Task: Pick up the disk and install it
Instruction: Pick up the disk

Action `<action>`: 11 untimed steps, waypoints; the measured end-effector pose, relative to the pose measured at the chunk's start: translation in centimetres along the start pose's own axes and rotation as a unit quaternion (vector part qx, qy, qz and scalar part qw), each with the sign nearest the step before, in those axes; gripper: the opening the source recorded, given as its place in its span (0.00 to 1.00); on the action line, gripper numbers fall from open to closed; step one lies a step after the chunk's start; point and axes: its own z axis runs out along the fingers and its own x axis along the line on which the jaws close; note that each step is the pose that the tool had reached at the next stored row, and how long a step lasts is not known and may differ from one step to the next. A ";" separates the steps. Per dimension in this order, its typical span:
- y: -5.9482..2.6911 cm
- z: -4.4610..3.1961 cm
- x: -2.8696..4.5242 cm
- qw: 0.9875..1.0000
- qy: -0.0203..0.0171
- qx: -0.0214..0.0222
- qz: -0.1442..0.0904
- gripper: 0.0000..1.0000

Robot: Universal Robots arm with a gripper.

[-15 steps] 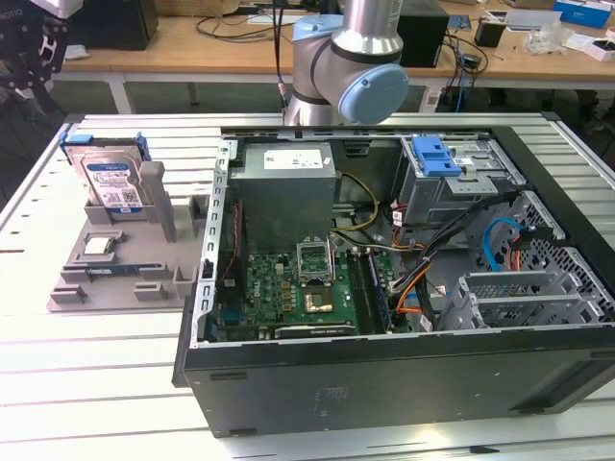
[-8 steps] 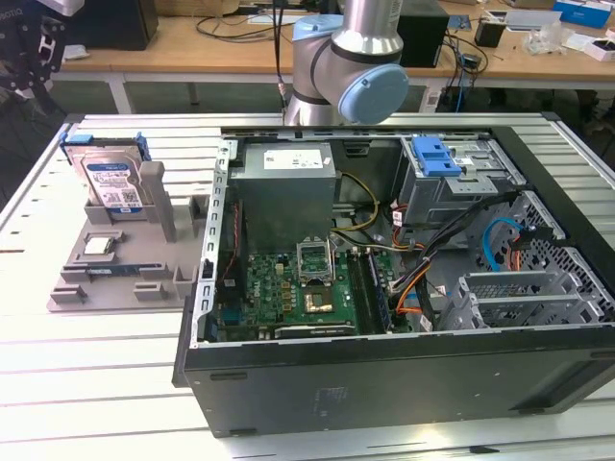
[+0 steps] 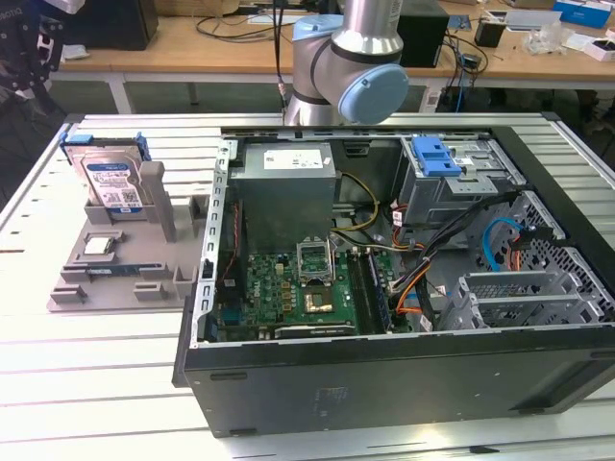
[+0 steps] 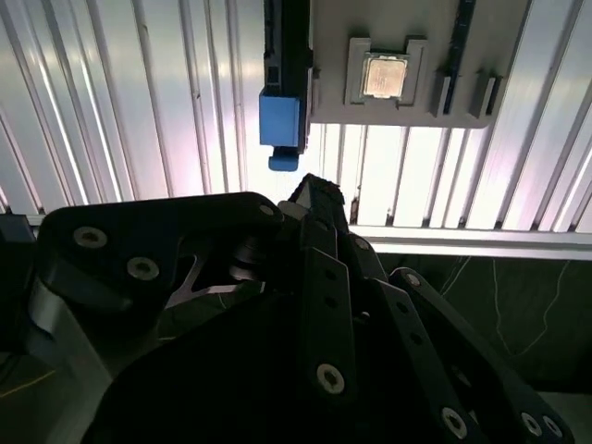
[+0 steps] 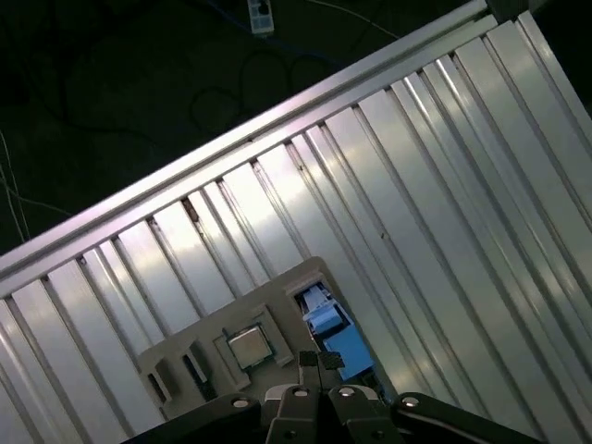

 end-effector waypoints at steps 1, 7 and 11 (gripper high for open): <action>0.00 0.00 0.00 1.000 0.000 0.000 -0.006 0.11; 0.00 0.00 0.00 0.999 0.002 -0.001 -0.037 0.11; 0.00 0.00 0.00 0.998 0.003 -0.001 -0.057 0.11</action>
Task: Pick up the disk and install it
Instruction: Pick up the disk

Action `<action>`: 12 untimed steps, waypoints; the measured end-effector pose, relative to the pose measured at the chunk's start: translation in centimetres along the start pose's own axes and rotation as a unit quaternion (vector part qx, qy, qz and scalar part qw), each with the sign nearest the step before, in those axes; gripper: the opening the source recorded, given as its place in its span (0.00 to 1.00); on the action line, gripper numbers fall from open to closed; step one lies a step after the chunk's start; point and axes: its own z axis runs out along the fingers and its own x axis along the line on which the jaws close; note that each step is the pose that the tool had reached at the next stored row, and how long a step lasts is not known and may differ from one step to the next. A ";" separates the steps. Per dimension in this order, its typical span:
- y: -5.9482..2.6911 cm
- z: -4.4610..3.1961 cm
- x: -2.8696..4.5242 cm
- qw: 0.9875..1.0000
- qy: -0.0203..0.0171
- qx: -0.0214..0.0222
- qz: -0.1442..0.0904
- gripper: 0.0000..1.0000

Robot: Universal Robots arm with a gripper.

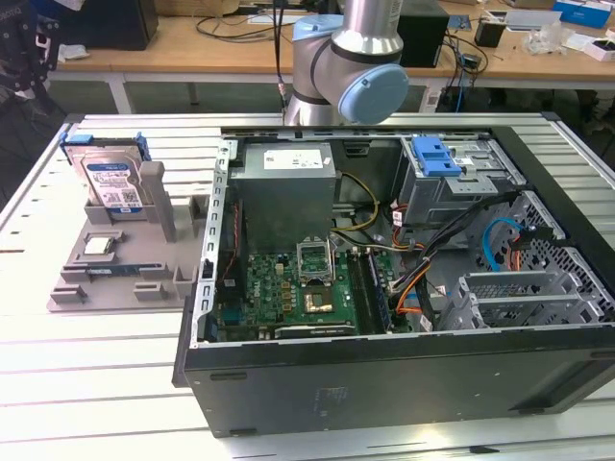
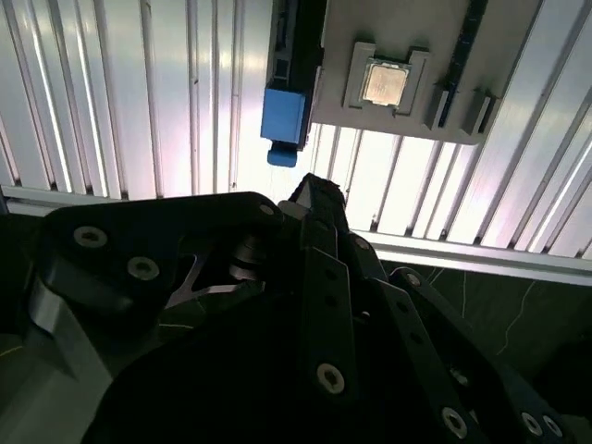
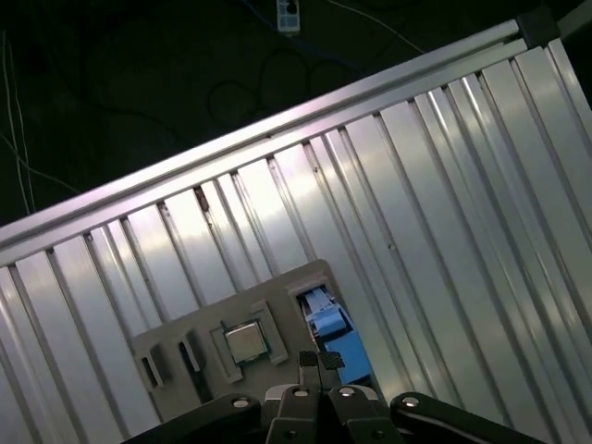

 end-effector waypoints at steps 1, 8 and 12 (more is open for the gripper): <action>0.00 0.00 0.00 1.000 0.000 0.000 -0.006 0.11; 0.00 0.00 -0.01 0.999 0.017 0.004 -0.049 0.11; 0.01 0.00 -0.01 0.995 0.023 0.005 -0.098 0.11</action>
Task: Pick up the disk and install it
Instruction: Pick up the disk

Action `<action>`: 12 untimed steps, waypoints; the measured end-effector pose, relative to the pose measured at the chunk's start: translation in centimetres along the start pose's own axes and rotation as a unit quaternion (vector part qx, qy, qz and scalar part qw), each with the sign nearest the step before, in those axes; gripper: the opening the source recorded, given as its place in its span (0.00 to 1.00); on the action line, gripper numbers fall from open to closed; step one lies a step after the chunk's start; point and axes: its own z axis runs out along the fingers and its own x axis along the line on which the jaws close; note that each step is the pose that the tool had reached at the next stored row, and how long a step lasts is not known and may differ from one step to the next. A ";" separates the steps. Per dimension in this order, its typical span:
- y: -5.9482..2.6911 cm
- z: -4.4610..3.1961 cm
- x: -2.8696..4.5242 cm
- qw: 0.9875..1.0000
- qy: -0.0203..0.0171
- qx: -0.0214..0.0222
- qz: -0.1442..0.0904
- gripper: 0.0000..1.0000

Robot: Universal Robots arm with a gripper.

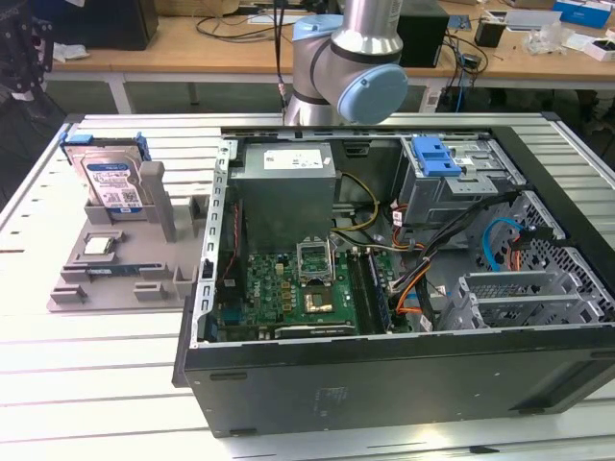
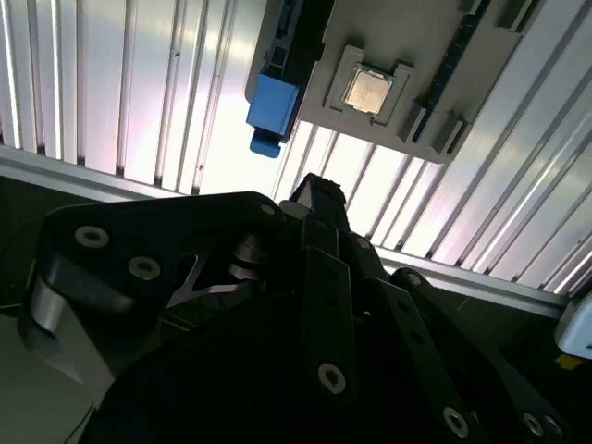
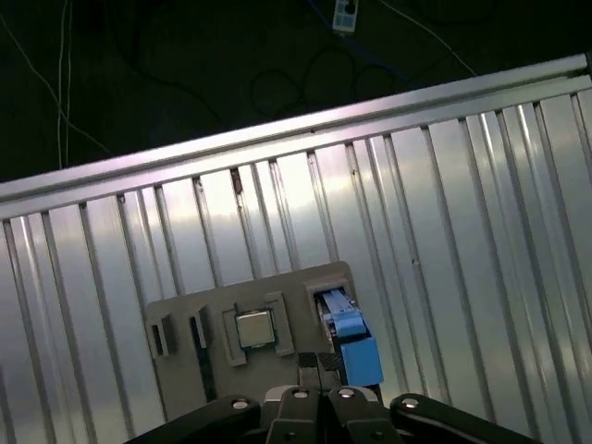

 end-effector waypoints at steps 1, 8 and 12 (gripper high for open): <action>0.00 0.00 0.00 1.000 0.000 0.000 -0.014 0.11; 0.00 0.00 0.00 1.000 0.001 0.000 -0.029 0.17; 0.00 0.00 0.00 1.000 0.001 0.000 -0.029 0.36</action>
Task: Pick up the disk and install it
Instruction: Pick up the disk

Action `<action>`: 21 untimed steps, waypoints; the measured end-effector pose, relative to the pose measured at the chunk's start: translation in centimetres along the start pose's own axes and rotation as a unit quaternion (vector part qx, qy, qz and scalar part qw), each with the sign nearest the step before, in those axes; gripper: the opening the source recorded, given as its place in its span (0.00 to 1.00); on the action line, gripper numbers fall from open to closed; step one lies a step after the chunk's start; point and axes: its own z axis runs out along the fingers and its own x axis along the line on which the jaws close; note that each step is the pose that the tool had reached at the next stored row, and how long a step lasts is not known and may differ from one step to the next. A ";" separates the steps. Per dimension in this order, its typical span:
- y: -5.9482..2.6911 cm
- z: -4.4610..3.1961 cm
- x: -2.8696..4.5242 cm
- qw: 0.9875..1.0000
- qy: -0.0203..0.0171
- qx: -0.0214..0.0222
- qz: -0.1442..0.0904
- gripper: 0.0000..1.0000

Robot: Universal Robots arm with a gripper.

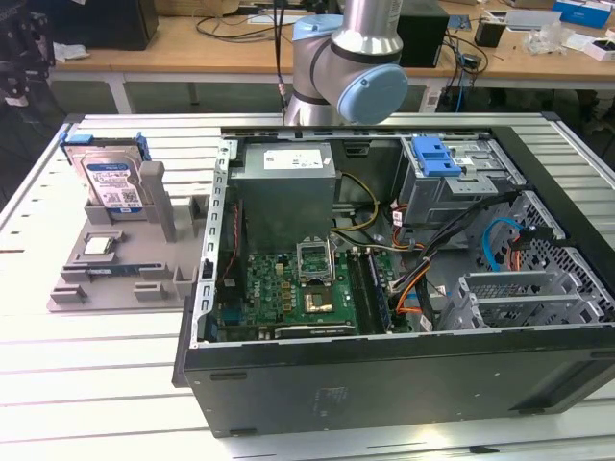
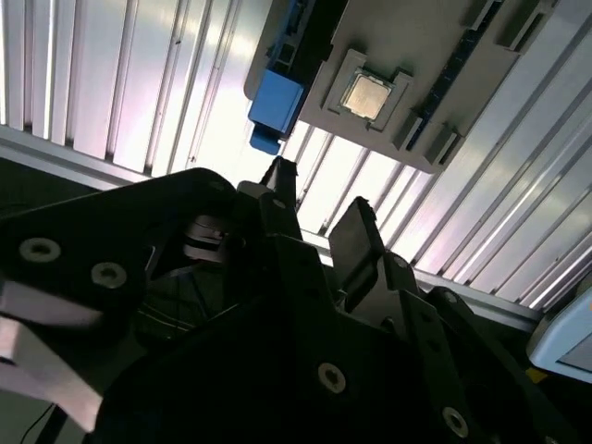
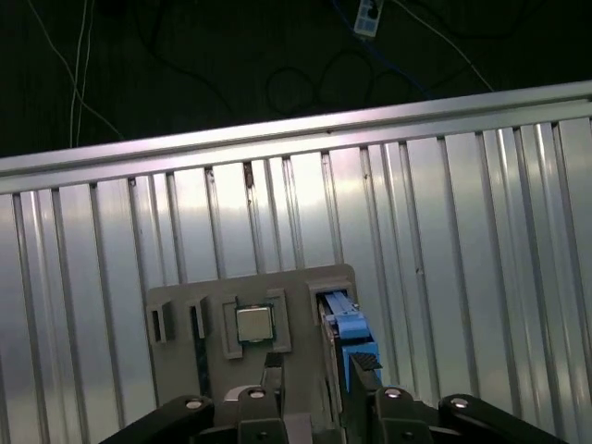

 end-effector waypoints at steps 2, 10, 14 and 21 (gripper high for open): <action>0.00 0.00 0.00 1.000 0.000 0.000 0.000 0.48; -1.13 -0.01 -0.45 1.000 0.000 0.000 -0.004 0.48; -1.81 0.01 -0.69 1.000 0.000 0.000 -0.009 0.48; -3.06 0.52 -1.04 1.000 0.001 0.000 -0.019 0.48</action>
